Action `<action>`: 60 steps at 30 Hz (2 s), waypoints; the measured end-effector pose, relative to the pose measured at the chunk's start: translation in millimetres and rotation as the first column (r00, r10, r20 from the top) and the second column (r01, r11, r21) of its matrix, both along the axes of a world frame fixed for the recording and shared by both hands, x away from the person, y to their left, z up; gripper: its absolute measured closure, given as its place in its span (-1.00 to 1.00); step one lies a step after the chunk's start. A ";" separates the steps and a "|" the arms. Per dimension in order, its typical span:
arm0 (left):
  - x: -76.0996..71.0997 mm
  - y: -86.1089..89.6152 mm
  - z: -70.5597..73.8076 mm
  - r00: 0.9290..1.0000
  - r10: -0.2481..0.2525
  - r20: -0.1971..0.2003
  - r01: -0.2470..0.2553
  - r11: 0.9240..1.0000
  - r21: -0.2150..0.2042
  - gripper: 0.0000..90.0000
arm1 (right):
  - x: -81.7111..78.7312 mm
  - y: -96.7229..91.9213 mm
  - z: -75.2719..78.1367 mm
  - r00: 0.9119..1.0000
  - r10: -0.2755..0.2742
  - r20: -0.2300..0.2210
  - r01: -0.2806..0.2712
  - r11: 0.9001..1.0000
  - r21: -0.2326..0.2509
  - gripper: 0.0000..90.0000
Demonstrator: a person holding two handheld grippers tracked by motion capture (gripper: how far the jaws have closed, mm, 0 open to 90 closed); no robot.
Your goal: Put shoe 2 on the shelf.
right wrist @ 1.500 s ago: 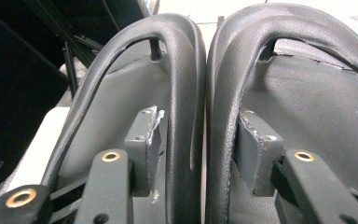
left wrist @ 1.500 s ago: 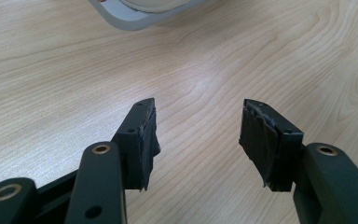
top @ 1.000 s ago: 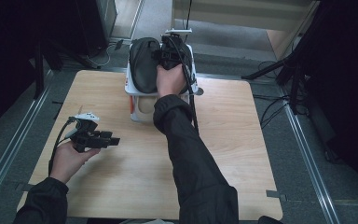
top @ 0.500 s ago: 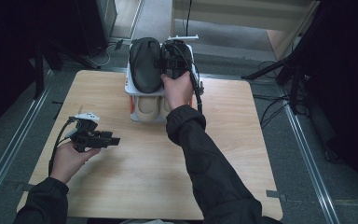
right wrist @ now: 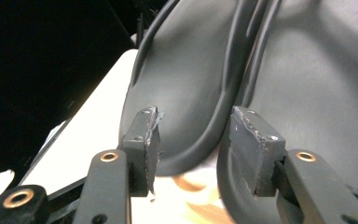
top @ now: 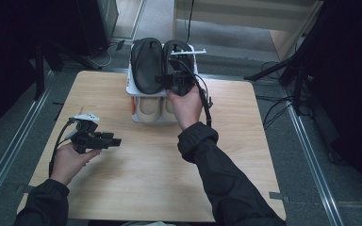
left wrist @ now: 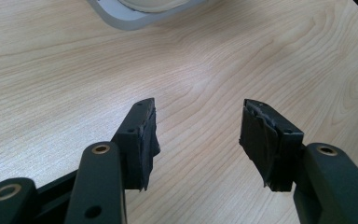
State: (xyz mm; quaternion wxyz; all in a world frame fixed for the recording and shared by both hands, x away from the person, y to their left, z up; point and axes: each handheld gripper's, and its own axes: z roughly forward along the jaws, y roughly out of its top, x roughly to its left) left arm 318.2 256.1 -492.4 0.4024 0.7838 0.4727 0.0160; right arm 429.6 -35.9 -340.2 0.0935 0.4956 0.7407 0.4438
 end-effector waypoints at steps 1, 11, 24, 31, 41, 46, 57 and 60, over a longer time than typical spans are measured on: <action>0.0 0.0 0.0 1.000 0.001 0.000 -0.001 1.000 0.000 0.03 | -2.8 -1.2 -0.6 1.000 0.007 0.005 -0.007 1.000 -0.005 0.19; 0.1 -0.3 -0.4 1.000 0.002 0.002 -0.002 1.000 0.008 0.03 | -29.8 -18.6 -17.1 0.998 0.062 0.006 -0.063 0.998 0.004 0.19; -1.1 -3.9 -0.5 1.000 0.002 0.014 -0.002 1.000 0.014 0.03 | -61.7 -42.0 -50.9 0.992 0.125 -0.003 -0.125 0.991 0.046 0.16; -1.6 -4.1 -1.0 1.000 0.006 0.016 -0.007 1.000 0.019 0.03 | -73.6 -48.0 -68.4 0.988 0.155 0.005 -0.155 0.988 0.024 0.12; -1.7 5.0 -0.5 0.999 0.030 0.015 -0.030 0.999 0.015 0.02 | -83.1 -59.4 -98.5 0.980 0.198 -0.026 -0.197 0.980 0.028 0.11; -1.4 6.7 -1.2 0.999 0.037 0.011 -0.037 0.999 0.008 0.02 | -87.5 -65.3 -109.6 0.975 0.218 -0.033 -0.217 0.975 0.039 0.11; -2.3 9.6 -0.2 0.999 0.039 0.012 -0.039 0.999 0.012 0.02 | -98.3 -81.1 -132.1 0.972 0.232 -0.050 -0.230 0.973 0.031 0.11; -2.4 9.5 -0.2 0.999 0.037 0.012 -0.037 0.999 0.012 0.02 | -103.3 -87.5 -137.7 0.971 0.236 -0.040 -0.235 0.972 0.023 0.11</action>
